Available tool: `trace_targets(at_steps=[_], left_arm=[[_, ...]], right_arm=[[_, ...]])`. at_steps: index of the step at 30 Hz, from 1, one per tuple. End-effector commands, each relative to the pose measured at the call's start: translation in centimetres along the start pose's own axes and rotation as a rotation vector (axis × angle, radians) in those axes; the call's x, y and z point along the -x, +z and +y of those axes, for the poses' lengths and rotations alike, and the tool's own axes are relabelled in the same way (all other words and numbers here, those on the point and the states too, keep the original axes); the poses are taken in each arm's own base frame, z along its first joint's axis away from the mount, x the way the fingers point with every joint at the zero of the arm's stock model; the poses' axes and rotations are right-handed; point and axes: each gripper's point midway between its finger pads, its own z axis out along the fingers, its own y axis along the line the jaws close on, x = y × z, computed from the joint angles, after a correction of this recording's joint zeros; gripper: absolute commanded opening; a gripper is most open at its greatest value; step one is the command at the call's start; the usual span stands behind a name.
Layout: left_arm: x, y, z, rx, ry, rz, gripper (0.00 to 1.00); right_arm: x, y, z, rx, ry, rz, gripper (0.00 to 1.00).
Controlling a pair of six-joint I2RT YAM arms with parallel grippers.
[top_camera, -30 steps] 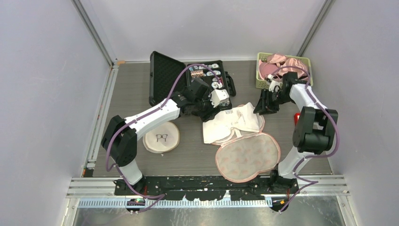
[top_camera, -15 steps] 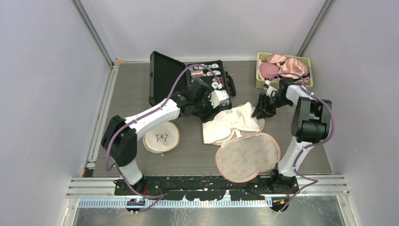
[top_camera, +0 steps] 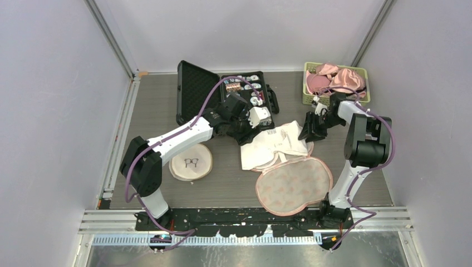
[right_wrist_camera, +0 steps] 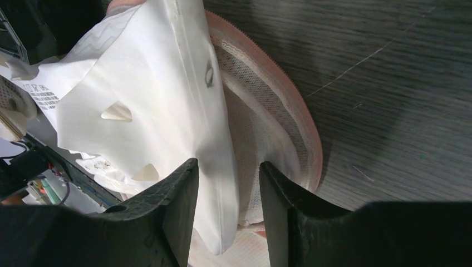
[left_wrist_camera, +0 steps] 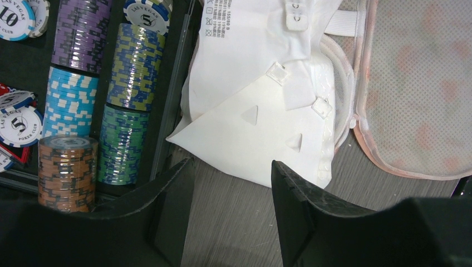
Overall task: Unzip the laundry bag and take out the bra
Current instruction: Pick up the bra from the laundry bag.
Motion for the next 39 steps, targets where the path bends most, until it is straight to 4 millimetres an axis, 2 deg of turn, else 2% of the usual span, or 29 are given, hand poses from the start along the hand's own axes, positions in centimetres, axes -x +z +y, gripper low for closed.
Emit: trace_targets(at_steps=[1,5,9,14,18,21,24,25,27,28,34,39], left_arm=[[2.3,-1.8,0.2,0.008,0.011,-0.07,0.54],[2.2,-1.6,0.2,0.007,0.008,-0.07,0.54],[2.2,-1.6,0.2,0.006,0.01,-0.069,0.54],[2.2,-1.5,0.2,0.006,0.011,-0.068,0.54],[2.1,-1.6,0.2,0.007,0.013,-0.067,0.54],[1.9,-1.6,0.1,0.005,0.012,-0.063,0.54],[1.8,-1.7,0.0,0.006,0.007,-0.064,0.54],[1.8,-1.7,0.0,0.007,0.006,-0.063,0.54],[1.7,-1.8,0.0,0.009,-0.002,-0.059,0.54],[1.7,-1.8,0.0,0.011,-0.005,-0.059,0.54],[1.6,-1.8,-0.1,0.009,-0.022,-0.053,0.56],[1.6,-2.1,-0.1,0.012,-0.038,-0.047,0.59]], right_arm=[[0.3,-0.7,0.3,0.023,-0.026,-0.008,0.48],[0.4,-0.2,2.7,0.142,0.018,0.002,0.41],[0.5,0.0,3.9,0.16,0.007,-0.008,0.37],[0.8,0.8,3.7,0.165,0.04,-0.002,0.36],[0.8,1.8,2.6,0.134,0.077,0.007,0.42],[0.7,2.5,2.0,0.136,0.11,0.023,0.42],[0.8,2.6,2.4,0.161,0.129,0.019,0.35],[1.0,2.5,2.6,0.172,0.127,0.013,0.26],[1.6,1.7,3.5,0.191,0.145,0.003,0.04],[1.9,0.9,4.0,0.19,0.14,-0.007,0.01],[3.2,-4.9,6.5,0.114,0.037,-0.114,0.01],[3.9,-9.1,6.9,-0.019,-0.01,-0.147,0.01]])
